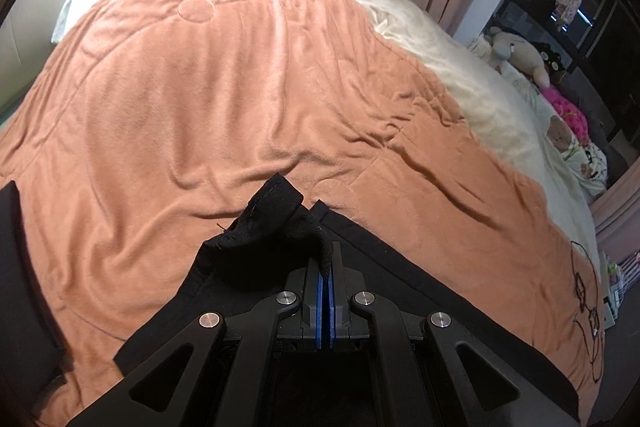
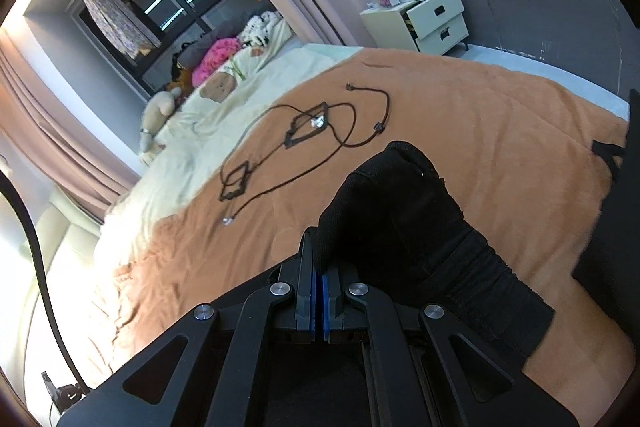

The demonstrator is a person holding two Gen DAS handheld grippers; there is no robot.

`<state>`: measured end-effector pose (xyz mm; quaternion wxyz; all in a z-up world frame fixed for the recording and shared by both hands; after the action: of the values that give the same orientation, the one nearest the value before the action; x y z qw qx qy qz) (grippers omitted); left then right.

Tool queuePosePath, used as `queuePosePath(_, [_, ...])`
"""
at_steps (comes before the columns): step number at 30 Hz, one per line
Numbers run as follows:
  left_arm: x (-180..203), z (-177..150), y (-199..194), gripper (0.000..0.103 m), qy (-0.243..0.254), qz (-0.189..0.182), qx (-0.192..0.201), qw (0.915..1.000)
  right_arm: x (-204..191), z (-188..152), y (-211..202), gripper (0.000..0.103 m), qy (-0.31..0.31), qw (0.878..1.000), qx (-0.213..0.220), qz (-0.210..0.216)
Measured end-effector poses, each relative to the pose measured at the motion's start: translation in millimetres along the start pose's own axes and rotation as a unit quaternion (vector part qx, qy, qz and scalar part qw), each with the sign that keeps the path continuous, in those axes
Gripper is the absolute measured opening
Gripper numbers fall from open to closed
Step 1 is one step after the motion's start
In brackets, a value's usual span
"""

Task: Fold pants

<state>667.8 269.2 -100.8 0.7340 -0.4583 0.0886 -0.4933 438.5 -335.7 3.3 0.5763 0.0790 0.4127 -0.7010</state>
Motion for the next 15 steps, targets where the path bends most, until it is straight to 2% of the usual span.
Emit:
queuePosePath(7, [11.2,4.8,46.3,0.001,0.026,0.022,-0.014,0.9993,-10.2,9.9,43.8,0.0,-0.016,0.999,-0.023,-0.03])
queuePosePath(13, [13.9,4.6,76.3,0.003,0.017,0.033,-0.034,0.9987,-20.3,17.3,65.9,0.0,-0.023,0.998,-0.029,-0.055])
queuePosePath(14, [14.1,3.7,80.7,0.005,0.021,0.039,-0.041,0.9982,-19.5,17.3,72.1,0.0,-0.022,0.997,-0.034,-0.065])
queuePosePath(15, [14.2,2.4,84.0,0.015,0.025,0.045,-0.048,0.9975,-20.9,16.3,78.2,0.0,-0.023,0.996,-0.04,-0.071])
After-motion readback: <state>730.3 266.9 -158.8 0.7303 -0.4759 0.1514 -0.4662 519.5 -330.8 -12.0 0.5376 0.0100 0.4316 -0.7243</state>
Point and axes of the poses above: each gripper's, at about its wrist camera, not at the fingertips, and y roughly the way its jaws point, x to its right, z to its top, the point moved 8 cm from there along y, roughly the way its jaws point, and after that the axes turned 1 degree about -y, right-handed, at the moved point
